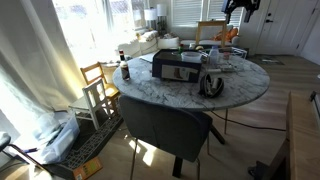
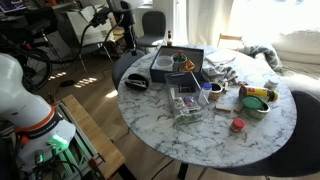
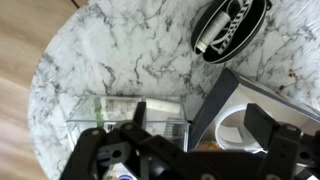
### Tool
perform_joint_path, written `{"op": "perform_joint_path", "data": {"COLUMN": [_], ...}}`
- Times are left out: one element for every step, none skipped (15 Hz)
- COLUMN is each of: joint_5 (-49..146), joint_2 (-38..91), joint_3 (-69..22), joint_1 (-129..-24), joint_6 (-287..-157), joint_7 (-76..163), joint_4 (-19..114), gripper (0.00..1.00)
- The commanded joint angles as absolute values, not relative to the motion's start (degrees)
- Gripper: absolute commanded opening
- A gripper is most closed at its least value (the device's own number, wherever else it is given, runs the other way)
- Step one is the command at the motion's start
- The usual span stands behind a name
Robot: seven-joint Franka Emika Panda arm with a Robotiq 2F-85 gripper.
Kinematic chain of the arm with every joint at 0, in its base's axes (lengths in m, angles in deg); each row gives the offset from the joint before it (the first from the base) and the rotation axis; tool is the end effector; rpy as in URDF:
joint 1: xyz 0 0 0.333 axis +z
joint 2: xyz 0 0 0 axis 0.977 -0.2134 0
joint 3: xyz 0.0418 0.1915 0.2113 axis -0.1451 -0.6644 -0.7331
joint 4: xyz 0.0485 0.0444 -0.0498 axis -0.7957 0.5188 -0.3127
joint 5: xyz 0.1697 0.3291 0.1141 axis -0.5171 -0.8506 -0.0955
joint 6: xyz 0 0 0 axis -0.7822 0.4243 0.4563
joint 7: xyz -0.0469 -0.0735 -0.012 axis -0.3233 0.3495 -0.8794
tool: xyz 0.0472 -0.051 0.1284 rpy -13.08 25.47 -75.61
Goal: Pick up the white medicine bottle from the table and put it in the black glasses case
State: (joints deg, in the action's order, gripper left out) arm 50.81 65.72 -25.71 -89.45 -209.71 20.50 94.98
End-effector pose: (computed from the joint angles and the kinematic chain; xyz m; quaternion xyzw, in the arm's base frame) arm 0.4271 -0.1087 0.3964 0.9433 -0.3268 0.0517 0.0278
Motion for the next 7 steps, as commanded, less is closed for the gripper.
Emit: {"op": "perform_joint_path", "data": {"joint_5": [61.4, 63.9, 59.2, 60.9, 61.7, 62.2, 62.3], "joint_2": [71.5, 72.6, 69.1, 70.0, 70.8, 71.3, 71.5], "joint_3": [-29.6, -30.3, -28.5, -29.1, -29.4, -29.6, -29.7], "joint_1": [-91.9, -92.2, -90.7, -91.0, -91.2, -91.2, -91.3], "joint_6": [-210.6, -211.5, -209.6, -209.6, -209.6, -209.6, -209.7], "joint_7": [16.2, 16.0, 17.8, 17.4, 17.3, 17.3, 17.3], "joint_4": [97.8, 98.3, 95.2, 95.4, 95.6, 95.9, 96.2], "gripper": [1.00, 1.00, 1.00, 1.00, 1.00, 1.00, 1.00]}}
